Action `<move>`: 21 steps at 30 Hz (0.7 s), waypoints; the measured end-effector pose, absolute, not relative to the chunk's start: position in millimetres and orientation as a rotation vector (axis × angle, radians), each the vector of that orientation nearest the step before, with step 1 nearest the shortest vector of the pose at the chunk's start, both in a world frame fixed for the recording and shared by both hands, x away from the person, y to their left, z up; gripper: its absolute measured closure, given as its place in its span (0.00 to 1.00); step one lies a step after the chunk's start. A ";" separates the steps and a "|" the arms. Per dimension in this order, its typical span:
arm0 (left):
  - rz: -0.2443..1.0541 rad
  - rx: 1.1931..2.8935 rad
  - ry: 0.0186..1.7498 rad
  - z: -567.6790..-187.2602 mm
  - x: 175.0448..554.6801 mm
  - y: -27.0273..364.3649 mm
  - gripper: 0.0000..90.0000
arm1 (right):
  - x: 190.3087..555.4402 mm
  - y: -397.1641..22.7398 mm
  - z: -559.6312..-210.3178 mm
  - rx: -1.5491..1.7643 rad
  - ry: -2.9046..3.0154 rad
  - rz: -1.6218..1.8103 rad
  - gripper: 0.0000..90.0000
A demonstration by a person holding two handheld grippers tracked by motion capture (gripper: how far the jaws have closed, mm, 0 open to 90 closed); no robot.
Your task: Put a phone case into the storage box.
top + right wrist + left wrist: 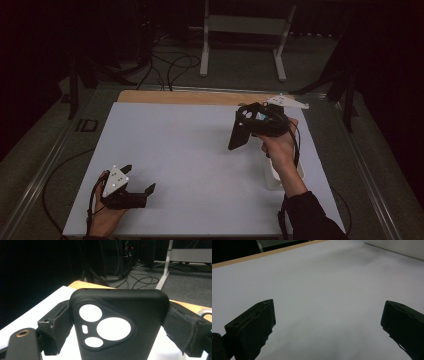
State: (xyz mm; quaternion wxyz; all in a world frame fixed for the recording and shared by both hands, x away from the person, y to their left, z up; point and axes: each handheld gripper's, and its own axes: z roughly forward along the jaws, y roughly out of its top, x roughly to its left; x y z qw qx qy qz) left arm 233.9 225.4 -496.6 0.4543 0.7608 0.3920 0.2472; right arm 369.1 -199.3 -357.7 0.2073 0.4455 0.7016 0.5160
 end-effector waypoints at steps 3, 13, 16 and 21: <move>0.611 1.879 0.969 -496.9 234.0 225.7 0.00 | 372.3 -200.6 -356.3 1.233 1.951 1.429 0.15; 0.605 1.884 0.969 -498.4 235.2 224.9 0.00 | 381.4 -204.5 -347.7 1.227 1.930 1.415 0.15; 0.608 1.881 0.970 -498.1 234.7 225.0 0.00 | 383.5 -205.6 -344.1 1.222 1.916 1.412 0.15; 0.612 1.878 0.970 -497.8 234.5 225.4 0.00 | 386.4 -210.8 -340.4 1.231 1.893 1.405 0.15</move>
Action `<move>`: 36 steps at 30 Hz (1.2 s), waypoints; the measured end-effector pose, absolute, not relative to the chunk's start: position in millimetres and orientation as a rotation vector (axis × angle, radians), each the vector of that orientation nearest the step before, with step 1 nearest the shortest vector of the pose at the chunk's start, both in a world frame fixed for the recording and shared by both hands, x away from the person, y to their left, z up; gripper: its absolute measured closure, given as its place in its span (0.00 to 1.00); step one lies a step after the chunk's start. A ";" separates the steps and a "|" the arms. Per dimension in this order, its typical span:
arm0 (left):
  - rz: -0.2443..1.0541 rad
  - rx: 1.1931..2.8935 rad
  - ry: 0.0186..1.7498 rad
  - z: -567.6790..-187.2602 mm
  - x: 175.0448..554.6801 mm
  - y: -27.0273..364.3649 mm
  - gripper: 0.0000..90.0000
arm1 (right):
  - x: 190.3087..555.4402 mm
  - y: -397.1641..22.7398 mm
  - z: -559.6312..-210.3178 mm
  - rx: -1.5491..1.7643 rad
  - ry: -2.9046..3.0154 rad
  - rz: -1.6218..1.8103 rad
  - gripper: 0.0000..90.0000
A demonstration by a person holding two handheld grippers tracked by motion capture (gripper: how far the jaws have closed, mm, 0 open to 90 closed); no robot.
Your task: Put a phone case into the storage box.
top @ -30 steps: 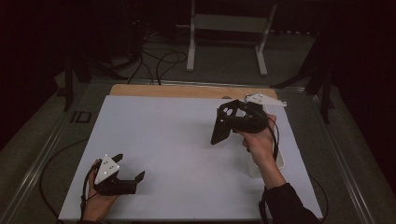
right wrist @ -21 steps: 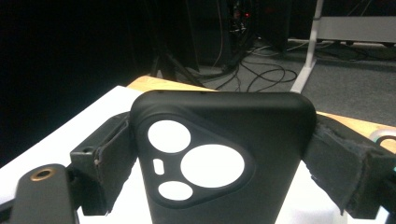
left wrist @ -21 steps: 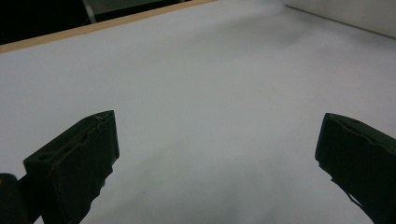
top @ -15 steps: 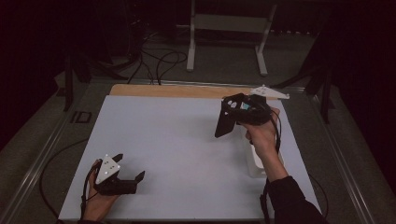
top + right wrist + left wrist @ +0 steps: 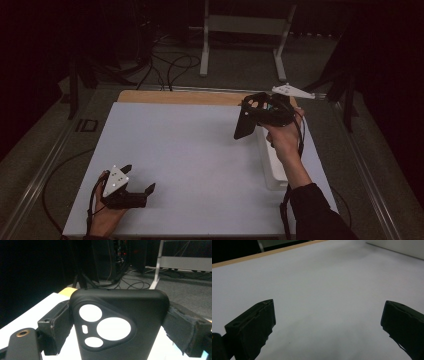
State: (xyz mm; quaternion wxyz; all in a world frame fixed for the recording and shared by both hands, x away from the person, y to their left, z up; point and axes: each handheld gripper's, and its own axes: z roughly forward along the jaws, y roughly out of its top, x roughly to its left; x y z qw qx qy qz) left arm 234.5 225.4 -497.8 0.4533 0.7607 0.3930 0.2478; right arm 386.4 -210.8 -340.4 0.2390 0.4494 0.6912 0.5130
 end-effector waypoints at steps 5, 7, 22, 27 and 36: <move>0.610 1.881 0.966 -498.2 234.2 224.4 0.00 | 390.5 -216.8 -337.4 1.242 1.868 1.395 0.15; 0.610 1.883 0.967 -498.2 234.2 224.2 0.00 | 392.3 -219.0 -336.7 1.248 1.860 1.393 0.15; 0.610 1.884 0.968 -498.2 234.0 224.3 0.00 | 404.0 -228.9 -329.4 1.272 1.805 1.354 0.15; 0.609 1.887 0.969 -498.4 234.1 224.4 0.00 | 408.0 -232.1 -331.3 1.290 1.792 1.343 0.15; 0.610 1.891 0.969 -498.5 234.3 224.2 0.00 | 414.4 -242.5 -334.7 1.334 1.752 1.327 0.15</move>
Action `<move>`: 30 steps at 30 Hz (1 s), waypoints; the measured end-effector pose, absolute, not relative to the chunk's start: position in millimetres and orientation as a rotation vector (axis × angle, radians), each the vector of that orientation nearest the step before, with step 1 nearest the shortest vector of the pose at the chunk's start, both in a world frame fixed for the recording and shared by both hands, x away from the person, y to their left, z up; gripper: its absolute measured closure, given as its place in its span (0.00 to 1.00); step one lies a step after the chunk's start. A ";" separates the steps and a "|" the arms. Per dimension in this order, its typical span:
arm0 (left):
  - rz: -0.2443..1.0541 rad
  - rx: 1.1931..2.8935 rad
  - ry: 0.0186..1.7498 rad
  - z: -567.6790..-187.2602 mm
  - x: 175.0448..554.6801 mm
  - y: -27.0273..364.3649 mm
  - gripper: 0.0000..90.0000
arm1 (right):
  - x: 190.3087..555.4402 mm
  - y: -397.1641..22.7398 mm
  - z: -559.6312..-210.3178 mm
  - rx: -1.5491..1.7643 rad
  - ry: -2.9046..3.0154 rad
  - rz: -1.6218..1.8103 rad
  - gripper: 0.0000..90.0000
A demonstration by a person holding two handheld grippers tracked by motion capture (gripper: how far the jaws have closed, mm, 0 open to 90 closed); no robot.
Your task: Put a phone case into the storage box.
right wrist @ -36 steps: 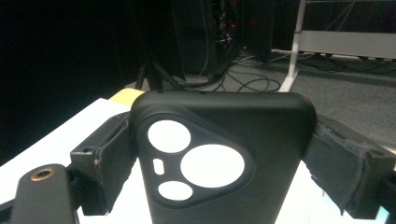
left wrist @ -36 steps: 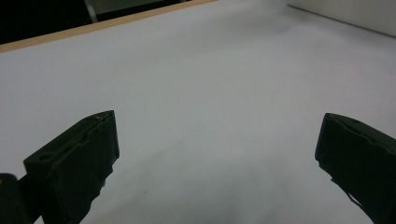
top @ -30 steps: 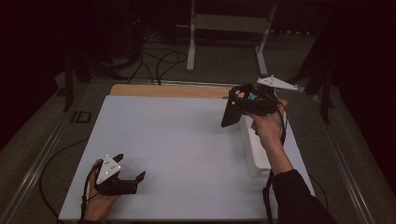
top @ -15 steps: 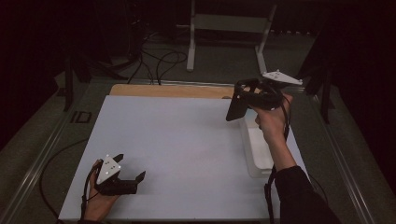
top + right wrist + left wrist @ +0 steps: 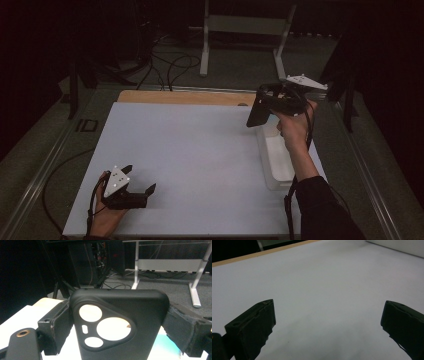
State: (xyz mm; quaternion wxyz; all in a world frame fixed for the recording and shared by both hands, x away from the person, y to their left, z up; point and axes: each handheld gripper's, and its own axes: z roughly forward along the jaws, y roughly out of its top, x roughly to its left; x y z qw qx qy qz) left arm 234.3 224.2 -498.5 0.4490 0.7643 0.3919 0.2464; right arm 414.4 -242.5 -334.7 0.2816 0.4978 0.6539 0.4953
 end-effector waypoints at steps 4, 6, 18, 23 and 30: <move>0.610 1.891 0.970 -498.6 234.4 224.3 0.00 | 415.3 -245.3 -335.1 1.343 1.745 1.323 0.15; 0.610 1.889 0.971 -498.6 234.2 224.2 0.00 | 415.3 -247.4 -335.1 1.339 1.743 1.312 0.15; 0.612 1.891 0.972 -498.6 234.3 223.9 0.00 | 418.0 -255.6 -335.9 1.368 1.724 1.278 0.15; 0.611 1.891 0.972 -498.8 234.3 223.9 0.00 | 419.2 -258.2 -336.5 1.374 1.722 1.266 0.15; 0.610 1.891 0.972 -498.8 234.3 223.6 0.00 | 420.9 -262.5 -336.2 1.390 1.716 1.243 0.15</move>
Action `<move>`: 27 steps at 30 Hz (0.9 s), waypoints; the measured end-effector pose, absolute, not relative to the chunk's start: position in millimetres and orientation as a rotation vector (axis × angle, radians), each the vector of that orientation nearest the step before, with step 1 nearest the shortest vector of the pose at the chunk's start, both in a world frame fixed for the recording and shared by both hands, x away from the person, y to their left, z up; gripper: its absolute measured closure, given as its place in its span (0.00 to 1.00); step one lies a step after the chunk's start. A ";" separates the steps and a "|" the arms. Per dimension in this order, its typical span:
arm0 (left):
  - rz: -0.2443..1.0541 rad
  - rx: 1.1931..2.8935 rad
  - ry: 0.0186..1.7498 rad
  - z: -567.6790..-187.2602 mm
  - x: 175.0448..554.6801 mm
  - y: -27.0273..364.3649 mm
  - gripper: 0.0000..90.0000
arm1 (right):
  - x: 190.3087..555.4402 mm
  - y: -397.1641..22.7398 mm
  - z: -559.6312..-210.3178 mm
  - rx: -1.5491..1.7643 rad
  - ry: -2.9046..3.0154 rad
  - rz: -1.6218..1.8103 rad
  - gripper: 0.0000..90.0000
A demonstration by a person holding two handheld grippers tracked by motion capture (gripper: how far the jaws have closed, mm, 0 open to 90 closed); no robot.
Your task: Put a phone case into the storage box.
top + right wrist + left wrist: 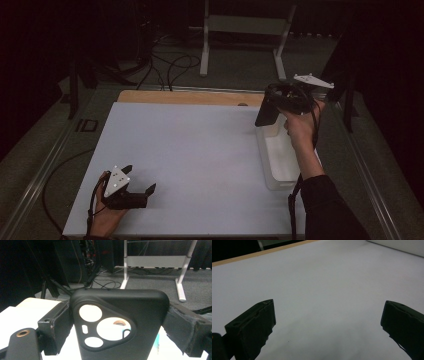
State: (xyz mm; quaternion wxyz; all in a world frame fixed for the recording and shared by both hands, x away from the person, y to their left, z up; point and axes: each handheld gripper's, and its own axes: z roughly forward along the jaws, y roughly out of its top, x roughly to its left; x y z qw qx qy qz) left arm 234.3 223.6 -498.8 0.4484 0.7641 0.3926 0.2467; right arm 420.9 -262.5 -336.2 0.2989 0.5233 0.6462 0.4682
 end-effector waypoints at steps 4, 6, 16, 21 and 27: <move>0.610 1.889 0.973 -498.8 234.1 223.6 0.00 | 422.4 -264.8 -336.0 1.391 1.714 1.232 0.15; 0.610 1.890 0.973 -498.8 234.1 223.7 0.00 | 423.3 -265.8 -336.4 1.397 1.711 1.223 0.15; 0.614 1.892 0.972 -499.0 234.0 223.0 0.00 | 426.5 -272.4 -339.1 1.414 1.698 1.188 0.15; 0.614 1.892 0.972 -499.0 233.9 223.0 0.00 | 427.8 -274.1 -340.6 1.424 1.691 1.172 0.15; 0.615 1.892 0.970 -499.0 233.8 222.9 0.00 | 430.1 -277.0 -343.2 1.432 1.689 1.147 0.15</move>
